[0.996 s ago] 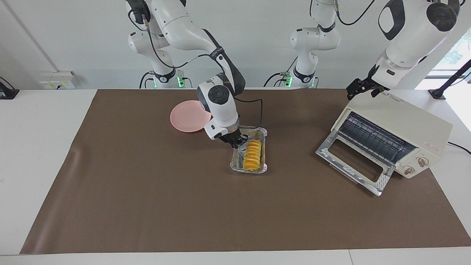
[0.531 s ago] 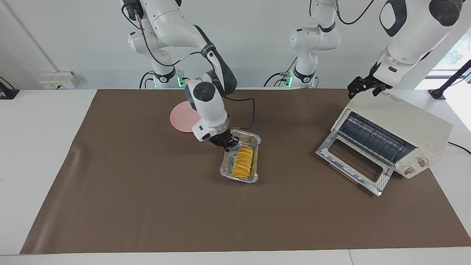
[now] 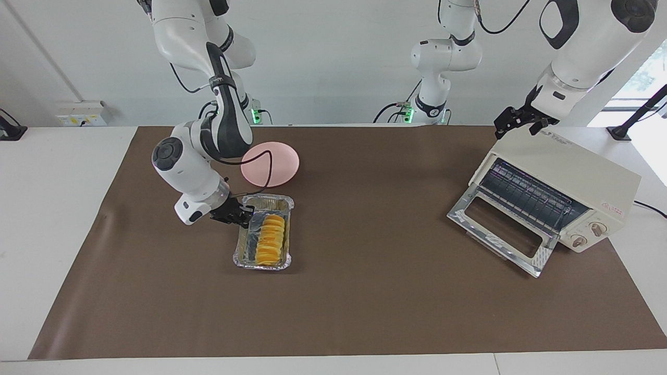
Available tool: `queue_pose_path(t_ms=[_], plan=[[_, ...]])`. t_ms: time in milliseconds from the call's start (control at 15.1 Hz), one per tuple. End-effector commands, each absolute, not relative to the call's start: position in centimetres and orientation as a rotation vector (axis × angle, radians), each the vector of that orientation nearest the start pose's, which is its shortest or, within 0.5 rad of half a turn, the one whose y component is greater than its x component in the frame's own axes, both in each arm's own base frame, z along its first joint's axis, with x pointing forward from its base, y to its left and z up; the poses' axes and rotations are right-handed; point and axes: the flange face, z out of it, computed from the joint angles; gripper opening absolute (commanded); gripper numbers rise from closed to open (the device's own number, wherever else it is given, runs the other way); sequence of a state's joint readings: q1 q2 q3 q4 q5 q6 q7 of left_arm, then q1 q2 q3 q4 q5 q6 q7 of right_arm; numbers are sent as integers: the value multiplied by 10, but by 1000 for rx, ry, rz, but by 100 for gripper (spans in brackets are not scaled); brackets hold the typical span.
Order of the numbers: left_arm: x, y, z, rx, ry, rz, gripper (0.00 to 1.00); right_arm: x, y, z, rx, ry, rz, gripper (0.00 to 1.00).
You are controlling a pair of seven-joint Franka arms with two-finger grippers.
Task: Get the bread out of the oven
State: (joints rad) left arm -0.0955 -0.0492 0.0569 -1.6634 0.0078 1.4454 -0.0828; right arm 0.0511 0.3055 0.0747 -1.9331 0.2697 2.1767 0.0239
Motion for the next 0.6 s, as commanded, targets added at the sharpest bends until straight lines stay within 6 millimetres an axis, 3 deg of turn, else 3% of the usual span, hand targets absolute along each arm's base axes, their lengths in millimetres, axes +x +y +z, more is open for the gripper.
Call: queue_pose_path(t_ms=[0,199,265,332,398,531], plan=[[520,-15,603,-3103,-75,273,100,581,66,322,-2882,23,129,0],[520,-15,603,-3103,-75,273,100,575,58,319,-2882,24,148,0],[520,-15,603,-3103,-75,273,100,576,57,320,-2883,33,140,13],[520,-15,603,-3103,-75,273,100,577,60,322,-2883,30,131,83],[520,-15,603,-3103,-75,273,100,580,63,328,-2884,37,119,100],[520,-15,603,-3103,-75,273,100,590,66,355,-2892,38,68,100]])
